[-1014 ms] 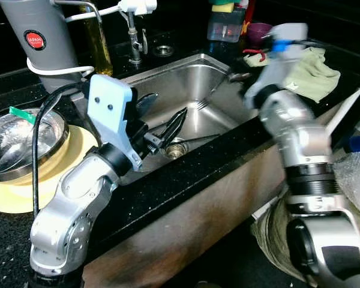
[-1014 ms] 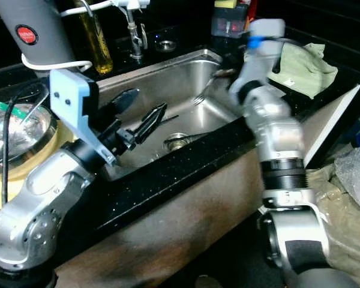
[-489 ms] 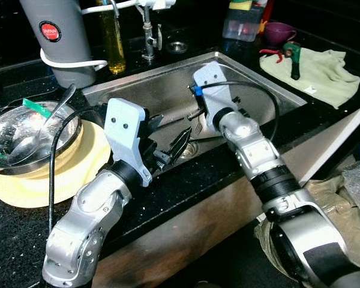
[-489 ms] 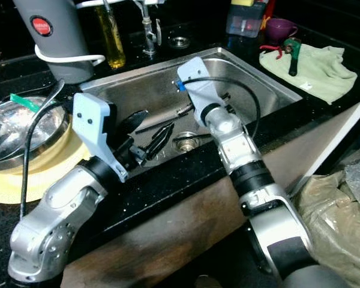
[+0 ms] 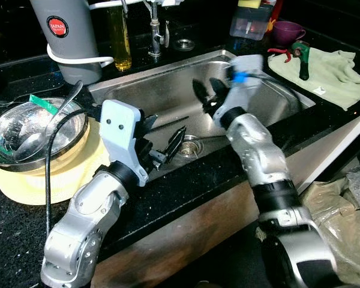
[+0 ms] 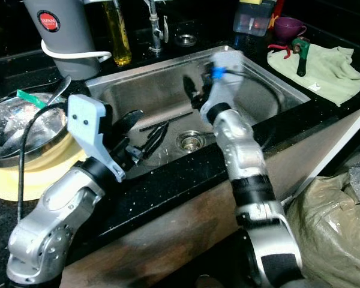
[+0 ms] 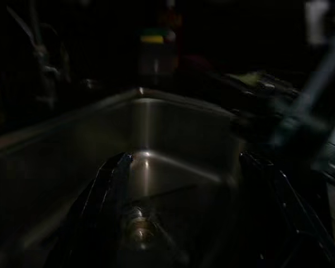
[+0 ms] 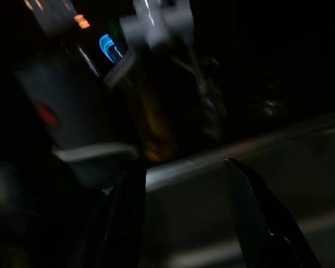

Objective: Kitchen organization

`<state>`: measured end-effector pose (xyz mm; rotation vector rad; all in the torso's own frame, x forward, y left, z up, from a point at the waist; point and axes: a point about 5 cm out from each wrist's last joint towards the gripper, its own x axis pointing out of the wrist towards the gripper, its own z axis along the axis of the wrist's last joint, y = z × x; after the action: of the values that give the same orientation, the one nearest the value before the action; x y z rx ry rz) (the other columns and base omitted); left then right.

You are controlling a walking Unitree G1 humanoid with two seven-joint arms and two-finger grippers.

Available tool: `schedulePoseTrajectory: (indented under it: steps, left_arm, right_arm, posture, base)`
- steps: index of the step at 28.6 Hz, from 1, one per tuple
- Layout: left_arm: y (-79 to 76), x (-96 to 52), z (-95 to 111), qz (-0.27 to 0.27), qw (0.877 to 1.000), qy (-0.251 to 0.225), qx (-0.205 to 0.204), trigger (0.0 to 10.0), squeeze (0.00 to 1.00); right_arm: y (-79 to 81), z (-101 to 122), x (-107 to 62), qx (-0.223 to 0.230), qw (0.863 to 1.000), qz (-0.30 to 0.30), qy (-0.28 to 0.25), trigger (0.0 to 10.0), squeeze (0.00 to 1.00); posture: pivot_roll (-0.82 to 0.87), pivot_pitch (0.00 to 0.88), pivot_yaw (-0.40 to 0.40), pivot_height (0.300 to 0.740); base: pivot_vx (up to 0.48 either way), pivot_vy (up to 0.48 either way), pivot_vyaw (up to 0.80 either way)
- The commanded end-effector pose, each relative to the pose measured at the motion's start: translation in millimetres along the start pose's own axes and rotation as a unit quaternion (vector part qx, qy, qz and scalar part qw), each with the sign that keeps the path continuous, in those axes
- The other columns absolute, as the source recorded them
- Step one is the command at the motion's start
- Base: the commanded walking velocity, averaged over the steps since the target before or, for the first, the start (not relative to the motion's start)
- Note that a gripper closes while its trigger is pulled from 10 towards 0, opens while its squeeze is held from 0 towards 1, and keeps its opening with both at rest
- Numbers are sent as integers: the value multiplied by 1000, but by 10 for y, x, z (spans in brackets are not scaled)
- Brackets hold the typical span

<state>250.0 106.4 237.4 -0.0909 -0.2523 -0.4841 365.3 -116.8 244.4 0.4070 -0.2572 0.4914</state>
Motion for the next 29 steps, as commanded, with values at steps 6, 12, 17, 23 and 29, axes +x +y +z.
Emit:
schedulePoseTrajectory:
  steps: [6,12,17,23,29]
  left_arm:
    - [65,33,92,23,999,-18,27,10000,0]
    - [228,63,232,55,996,-35,57,10000,0]
    - [321,71,273,63,994,-34,77,10000,0]
    - [415,78,296,64,993,-30,92,10000,0]
    - [632,73,282,65,990,-7,122,10000,0]
  right_arm:
    - [137,28,-142,51,996,65,-31,10000,0]
    - [416,40,-363,95,975,197,-34,10000,0]
    - [416,25,-469,90,971,219,-21,10000,0]
    - [358,29,-552,60,975,213,-9,10000,0]
    - [235,11,-611,8,988,155,24,10000,0]
  posture:
    - [27,43,-20,740]
    - [28,46,-17,740]
    - [26,47,-15,740]
    - [18,48,-8,740]
    - [9,55,-4,740]
  base:
    - [0,0,789]
    - [0,0,772]
    - [0,0,775]
    - [0,0,396]
    - [0,0,0]
